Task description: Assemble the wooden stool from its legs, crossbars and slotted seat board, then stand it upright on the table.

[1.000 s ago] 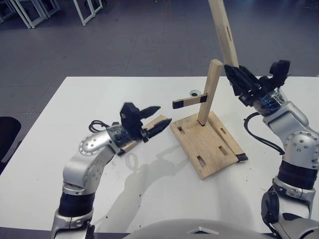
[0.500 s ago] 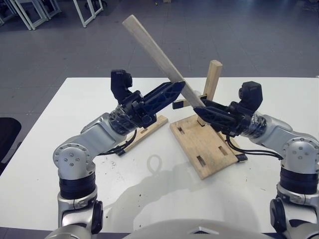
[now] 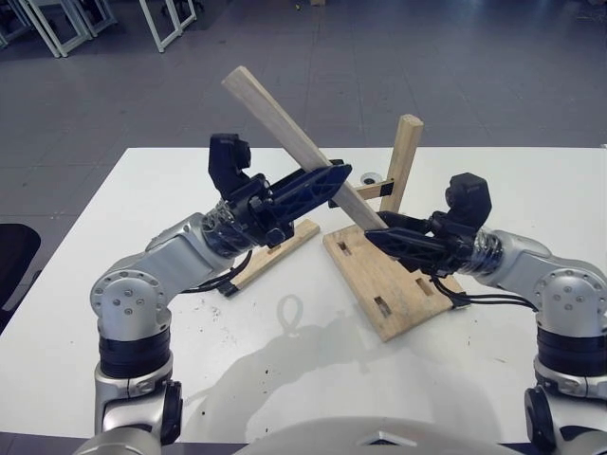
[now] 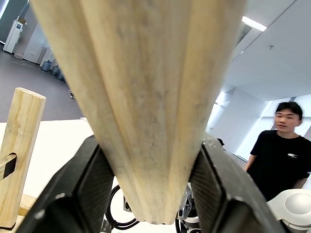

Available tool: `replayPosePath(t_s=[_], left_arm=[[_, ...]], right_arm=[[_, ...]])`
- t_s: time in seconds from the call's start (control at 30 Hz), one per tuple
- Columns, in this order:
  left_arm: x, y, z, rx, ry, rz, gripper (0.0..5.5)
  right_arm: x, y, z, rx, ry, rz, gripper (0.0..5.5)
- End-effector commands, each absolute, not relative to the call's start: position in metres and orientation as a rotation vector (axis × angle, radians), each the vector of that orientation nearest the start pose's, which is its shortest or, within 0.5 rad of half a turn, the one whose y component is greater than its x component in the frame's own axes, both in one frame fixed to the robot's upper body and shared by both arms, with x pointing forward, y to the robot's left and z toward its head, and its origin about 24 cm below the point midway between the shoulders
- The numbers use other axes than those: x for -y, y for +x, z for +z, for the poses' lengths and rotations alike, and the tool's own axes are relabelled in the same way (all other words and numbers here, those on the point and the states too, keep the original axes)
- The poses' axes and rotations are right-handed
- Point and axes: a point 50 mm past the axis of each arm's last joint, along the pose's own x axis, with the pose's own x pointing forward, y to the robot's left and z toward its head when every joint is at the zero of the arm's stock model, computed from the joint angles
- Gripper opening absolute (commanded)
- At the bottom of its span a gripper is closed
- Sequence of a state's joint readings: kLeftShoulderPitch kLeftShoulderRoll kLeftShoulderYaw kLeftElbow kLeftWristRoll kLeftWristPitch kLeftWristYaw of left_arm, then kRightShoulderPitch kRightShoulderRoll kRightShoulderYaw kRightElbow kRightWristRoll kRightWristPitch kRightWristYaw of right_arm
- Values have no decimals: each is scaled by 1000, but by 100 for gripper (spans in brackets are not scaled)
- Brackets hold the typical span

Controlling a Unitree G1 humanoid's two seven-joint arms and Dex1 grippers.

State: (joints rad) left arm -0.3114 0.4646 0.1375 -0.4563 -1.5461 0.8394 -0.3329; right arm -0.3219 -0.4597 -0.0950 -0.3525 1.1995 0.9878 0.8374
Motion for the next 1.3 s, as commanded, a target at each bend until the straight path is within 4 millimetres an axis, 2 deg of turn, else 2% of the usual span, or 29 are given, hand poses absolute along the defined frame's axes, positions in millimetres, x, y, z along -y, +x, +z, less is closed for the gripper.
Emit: replayPosePath(t_s=[0.03,0.2,0.3,0.4,0.47,0.57,0.63,0.7,0.8,0.87,0.97,1.03,1.17,1.3], left_arm=[[-142,234,195,-64,-656,-1152,209],[-168,249,196,-25,-620,-1033,208],[-190,259,192,9,-542,-901,208],[-201,270,172,5,-354,-755,208],[-203,276,158,-5,-273,-676,208],[-200,278,152,24,-257,-656,208],[-198,279,150,31,-253,-660,208],[-196,278,150,35,-252,-677,208],[-190,276,150,35,-249,-721,208],[-188,274,149,30,-243,-748,208],[-184,272,145,21,-243,-774,208],[-177,272,141,11,-239,-794,208],[-161,272,132,1,-265,-837,208],[-150,263,122,-28,-298,-872,204]], right_arm=[[135,233,169,-181,516,1427,253],[150,235,158,-243,414,1335,339],[166,235,139,-360,189,1237,345],[170,240,114,-479,-138,1133,345],[165,237,94,-540,-276,1131,345],[153,232,77,-572,-388,1151,345],[151,233,69,-579,-535,1146,345],[153,235,65,-561,-742,1134,345],[149,234,72,-496,-943,1179,345],[146,239,80,-438,-991,1146,345],[151,246,87,-424,-1044,1120,345],[153,238,78,-453,-1080,1199,345],[148,211,62,-485,-951,1467,345],[156,205,60,-495,-972,1530,345]])
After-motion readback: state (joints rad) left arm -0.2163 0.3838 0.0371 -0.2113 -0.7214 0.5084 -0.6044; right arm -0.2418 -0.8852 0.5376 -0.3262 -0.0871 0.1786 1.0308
